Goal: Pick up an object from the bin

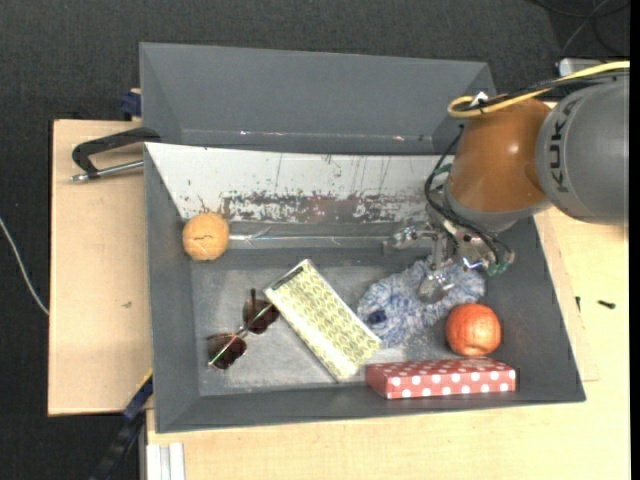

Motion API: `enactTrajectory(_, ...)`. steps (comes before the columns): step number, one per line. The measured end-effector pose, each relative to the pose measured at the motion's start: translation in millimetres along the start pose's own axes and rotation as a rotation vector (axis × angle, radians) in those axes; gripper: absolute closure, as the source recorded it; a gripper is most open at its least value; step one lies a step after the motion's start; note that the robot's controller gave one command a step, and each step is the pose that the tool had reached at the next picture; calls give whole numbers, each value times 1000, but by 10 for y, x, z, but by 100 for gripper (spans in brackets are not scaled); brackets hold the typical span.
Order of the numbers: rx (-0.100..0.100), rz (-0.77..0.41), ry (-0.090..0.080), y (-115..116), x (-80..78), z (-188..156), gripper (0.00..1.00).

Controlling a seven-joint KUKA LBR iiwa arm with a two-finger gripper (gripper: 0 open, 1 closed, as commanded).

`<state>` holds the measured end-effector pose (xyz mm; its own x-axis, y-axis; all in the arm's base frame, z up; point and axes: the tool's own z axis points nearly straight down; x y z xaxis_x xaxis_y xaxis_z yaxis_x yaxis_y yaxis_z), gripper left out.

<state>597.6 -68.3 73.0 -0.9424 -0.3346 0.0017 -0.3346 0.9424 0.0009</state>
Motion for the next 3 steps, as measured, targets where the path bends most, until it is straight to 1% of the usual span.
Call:
enactTrajectory(1, 11, -548, -7, 148, -122, -32, 100)
enactTrajectory(2, 10, -546, -7, 145, -121, -33, 100)
enactTrajectory(3, 0, -547, -4, 168, -124, -878, 100)
